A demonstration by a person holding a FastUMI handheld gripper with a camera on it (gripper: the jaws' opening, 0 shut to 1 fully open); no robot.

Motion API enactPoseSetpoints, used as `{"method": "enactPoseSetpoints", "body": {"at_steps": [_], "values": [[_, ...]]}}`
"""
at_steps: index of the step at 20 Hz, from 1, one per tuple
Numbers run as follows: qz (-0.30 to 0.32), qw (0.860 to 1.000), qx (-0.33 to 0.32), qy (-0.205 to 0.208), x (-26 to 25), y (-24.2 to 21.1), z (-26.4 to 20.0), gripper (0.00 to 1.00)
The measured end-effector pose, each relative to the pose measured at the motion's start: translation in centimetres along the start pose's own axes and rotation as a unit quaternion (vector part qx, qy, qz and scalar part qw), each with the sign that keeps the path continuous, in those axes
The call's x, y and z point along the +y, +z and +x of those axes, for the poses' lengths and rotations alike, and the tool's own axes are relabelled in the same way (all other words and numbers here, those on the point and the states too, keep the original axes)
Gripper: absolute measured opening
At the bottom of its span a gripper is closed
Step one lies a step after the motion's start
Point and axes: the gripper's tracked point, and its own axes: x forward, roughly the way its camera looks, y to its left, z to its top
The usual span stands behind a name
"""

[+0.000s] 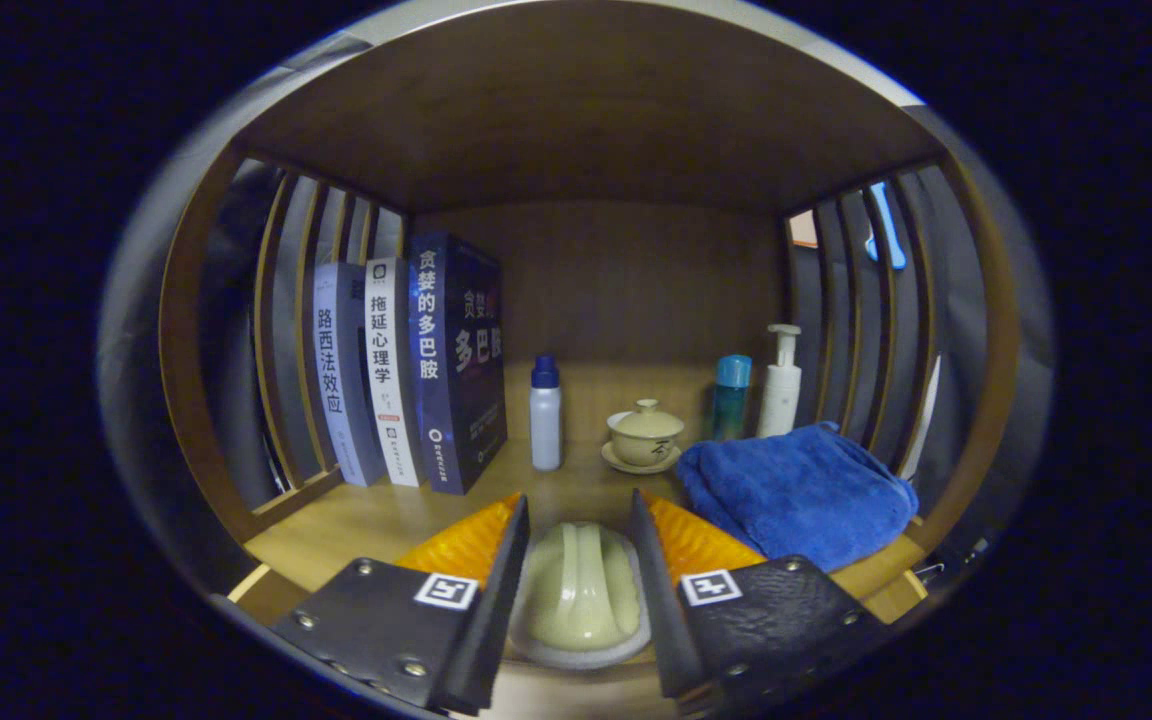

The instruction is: Pull open the drawer, take out the items inside it, and place them on the countertop above the cabinet.

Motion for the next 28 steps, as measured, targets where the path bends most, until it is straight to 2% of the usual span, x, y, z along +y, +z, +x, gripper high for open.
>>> {"method": "enactPoseSetpoints", "body": {"at_steps": [2,3,9,13,28], "values": [[-0.001,1.000,-0.002,-0.013,-0.5,-0.2,-1.7,0.74],[-0.001,1.000,-0.006,-0.016,-0.7,-0.2,-2.6,0.75],[-0.018,0.999,0.001,-0.027,-1.8,-0.7,-7.6,0.77],[-0.031,0.998,0.025,-0.047,-2.8,-3.1,-10.4,0.77],[0.019,0.998,0.036,-0.045,-3.3,-8.8,-17.2,0.77]]}}
